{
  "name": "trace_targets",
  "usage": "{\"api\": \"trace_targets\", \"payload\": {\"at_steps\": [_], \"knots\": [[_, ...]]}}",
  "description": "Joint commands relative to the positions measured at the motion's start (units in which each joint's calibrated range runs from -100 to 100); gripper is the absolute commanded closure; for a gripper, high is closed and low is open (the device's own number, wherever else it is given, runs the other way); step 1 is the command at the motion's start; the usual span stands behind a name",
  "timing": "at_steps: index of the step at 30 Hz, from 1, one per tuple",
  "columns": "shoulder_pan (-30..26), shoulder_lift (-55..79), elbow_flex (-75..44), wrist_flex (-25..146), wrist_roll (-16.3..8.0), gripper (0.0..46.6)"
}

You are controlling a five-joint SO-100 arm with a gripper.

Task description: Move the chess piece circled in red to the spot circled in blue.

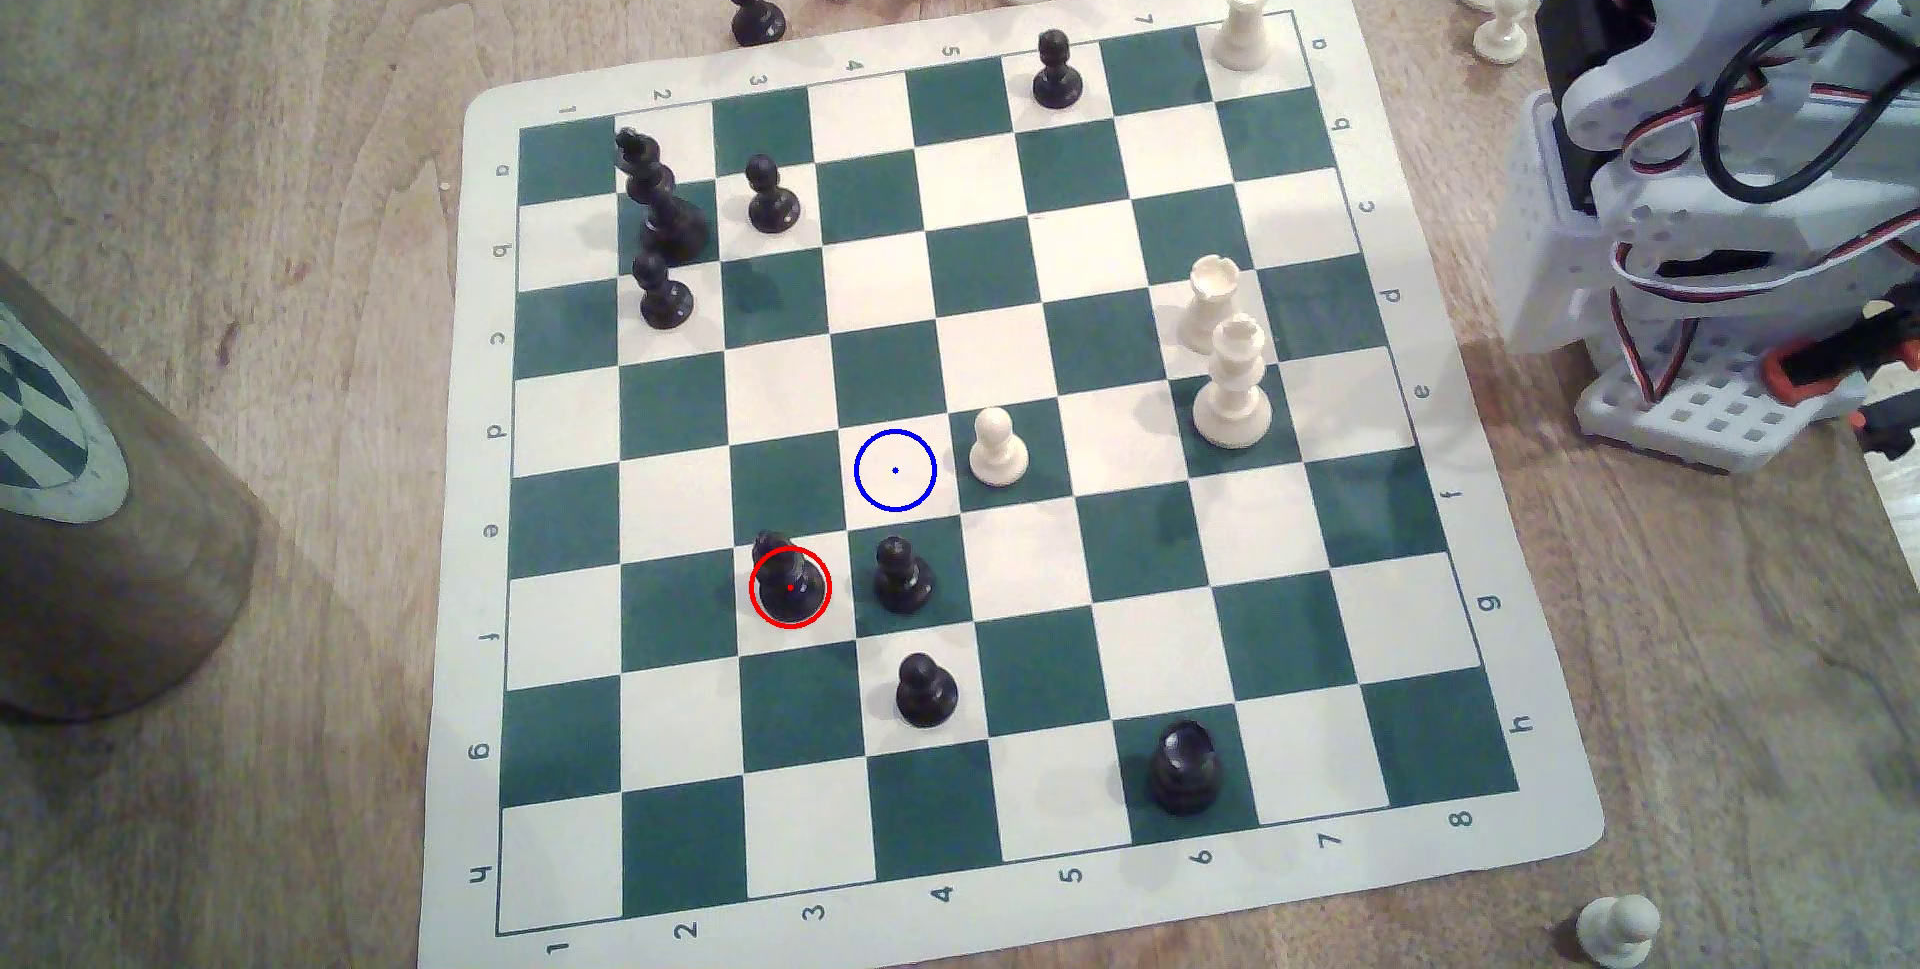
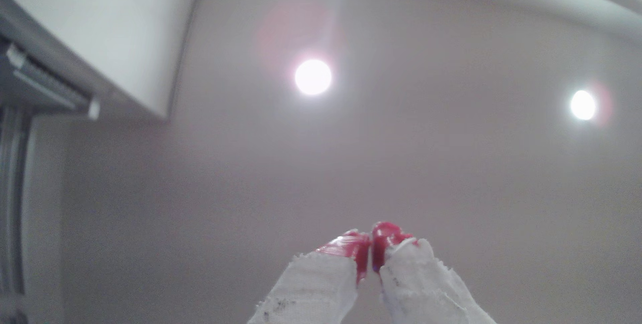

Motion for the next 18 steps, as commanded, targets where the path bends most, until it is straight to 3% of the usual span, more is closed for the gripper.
{"api": "trace_targets", "payload": {"at_steps": [1, 14, 18], "knots": [[-4.45, 0.06, -0.82, 6.92, 0.15, 46.4], [-7.26, 0.06, -25.57, 61.63, -0.10, 46.4], [-8.36, 0.06, -30.28, 71.29, -0.15, 46.4]]}}
